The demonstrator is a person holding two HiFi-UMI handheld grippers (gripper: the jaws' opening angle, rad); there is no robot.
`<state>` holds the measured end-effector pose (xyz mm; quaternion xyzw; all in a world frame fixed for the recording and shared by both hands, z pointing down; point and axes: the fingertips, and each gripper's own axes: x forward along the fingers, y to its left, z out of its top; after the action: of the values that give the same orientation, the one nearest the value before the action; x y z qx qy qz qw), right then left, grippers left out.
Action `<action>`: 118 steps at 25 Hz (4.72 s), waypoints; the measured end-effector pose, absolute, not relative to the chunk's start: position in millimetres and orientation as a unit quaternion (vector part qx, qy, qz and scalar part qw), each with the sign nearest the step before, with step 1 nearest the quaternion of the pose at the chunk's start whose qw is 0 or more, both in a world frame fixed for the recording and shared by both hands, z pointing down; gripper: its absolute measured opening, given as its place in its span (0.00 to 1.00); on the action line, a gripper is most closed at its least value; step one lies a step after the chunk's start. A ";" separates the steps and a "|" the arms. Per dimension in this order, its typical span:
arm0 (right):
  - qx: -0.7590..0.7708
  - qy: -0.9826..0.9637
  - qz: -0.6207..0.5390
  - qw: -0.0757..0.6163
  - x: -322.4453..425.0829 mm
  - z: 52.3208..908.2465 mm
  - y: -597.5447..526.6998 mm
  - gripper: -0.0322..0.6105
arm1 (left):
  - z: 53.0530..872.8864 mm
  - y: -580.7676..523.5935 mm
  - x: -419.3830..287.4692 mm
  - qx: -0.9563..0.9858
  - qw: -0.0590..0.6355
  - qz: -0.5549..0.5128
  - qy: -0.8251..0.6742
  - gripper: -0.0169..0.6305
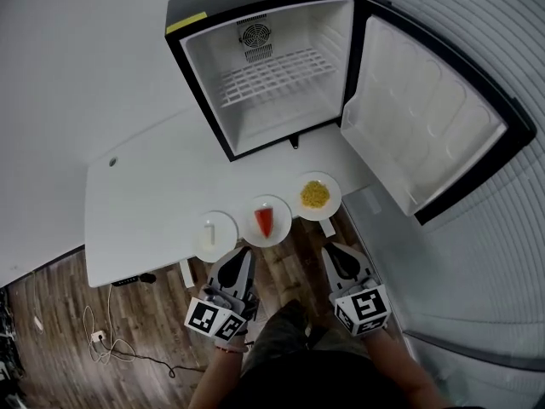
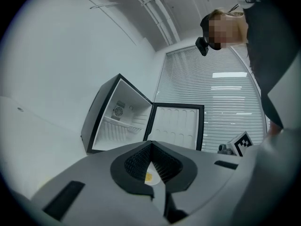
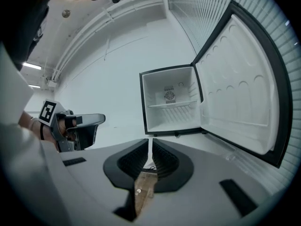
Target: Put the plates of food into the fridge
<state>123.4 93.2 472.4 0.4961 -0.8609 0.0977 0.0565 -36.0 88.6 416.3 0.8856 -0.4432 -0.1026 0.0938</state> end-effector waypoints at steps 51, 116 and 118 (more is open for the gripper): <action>0.475 -0.572 0.603 -0.289 163.4 598.0 -40.4 0.07 | 445.6 -19.3 -62.5 0.882 0.128 -0.108 -0.441 0.04; 0.614 -0.498 0.529 -0.308 154.3 543.0 -325.0 0.07 | 415.4 -237.2 -25.3 0.902 0.133 -0.120 -0.392 0.04; 0.619 -0.498 0.526 -0.303 156.8 543.8 -326.5 0.07 | 417.7 -241.4 -16.6 0.906 0.136 -0.117 -0.384 0.04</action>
<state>156.8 -326.5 543.8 0.6189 -0.4979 0.5264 -0.3032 -16.6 -241.4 417.7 0.9059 -0.3837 -0.1173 0.1355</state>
